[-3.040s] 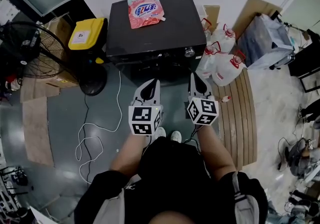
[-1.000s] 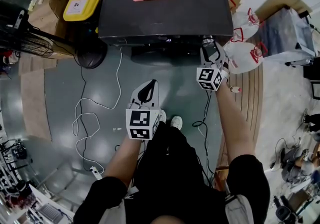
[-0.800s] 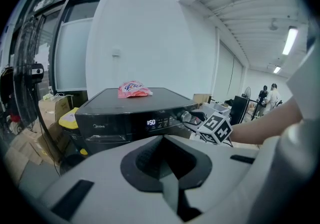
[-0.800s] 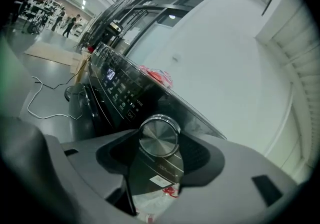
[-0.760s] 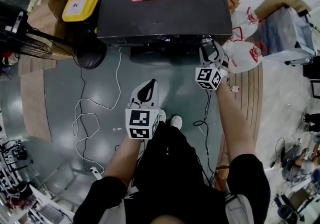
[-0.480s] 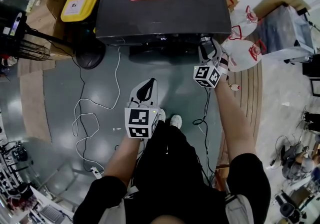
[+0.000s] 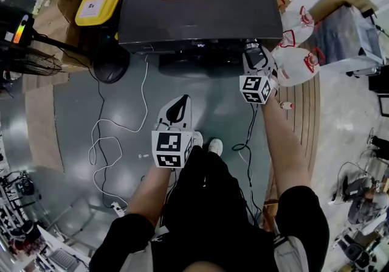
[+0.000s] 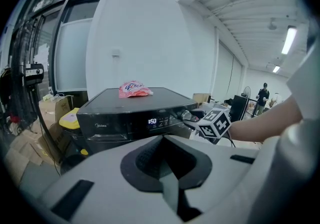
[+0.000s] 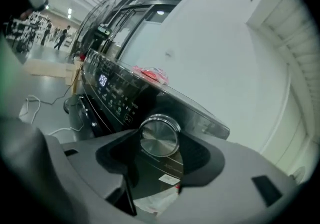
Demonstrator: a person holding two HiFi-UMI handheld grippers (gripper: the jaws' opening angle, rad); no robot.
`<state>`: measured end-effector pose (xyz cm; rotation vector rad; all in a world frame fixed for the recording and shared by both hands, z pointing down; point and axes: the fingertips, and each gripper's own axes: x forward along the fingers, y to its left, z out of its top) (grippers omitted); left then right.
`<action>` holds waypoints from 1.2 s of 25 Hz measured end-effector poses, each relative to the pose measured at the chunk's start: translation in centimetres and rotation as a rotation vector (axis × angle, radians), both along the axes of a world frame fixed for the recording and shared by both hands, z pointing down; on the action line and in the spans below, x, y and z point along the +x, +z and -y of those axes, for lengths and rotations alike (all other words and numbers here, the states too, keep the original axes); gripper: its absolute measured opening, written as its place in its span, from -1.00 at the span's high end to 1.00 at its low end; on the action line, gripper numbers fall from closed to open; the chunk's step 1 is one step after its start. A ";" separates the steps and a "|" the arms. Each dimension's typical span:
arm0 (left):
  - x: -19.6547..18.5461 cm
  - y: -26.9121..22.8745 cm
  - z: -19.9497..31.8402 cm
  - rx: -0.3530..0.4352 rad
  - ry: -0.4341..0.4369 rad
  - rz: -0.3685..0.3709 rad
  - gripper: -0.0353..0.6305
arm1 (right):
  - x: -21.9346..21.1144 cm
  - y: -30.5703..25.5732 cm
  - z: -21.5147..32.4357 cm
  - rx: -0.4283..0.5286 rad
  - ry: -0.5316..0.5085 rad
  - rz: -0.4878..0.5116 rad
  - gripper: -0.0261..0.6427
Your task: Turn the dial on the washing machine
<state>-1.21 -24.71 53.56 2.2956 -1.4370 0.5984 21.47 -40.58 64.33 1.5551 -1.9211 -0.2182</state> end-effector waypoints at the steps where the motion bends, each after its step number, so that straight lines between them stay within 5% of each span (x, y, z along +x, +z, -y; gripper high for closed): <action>1: -0.2 0.1 0.0 -0.002 -0.002 0.000 0.87 | 0.0 -0.1 0.0 -0.007 0.006 0.040 0.15; 11: -0.9 0.3 -0.2 -0.002 -0.009 0.002 0.87 | 0.4 -0.4 0.2 -0.012 0.027 0.401 0.15; 30: -1.1 0.3 0.2 -0.005 -0.009 0.010 0.87 | 0.5 -0.4 0.3 -0.012 0.038 0.486 0.15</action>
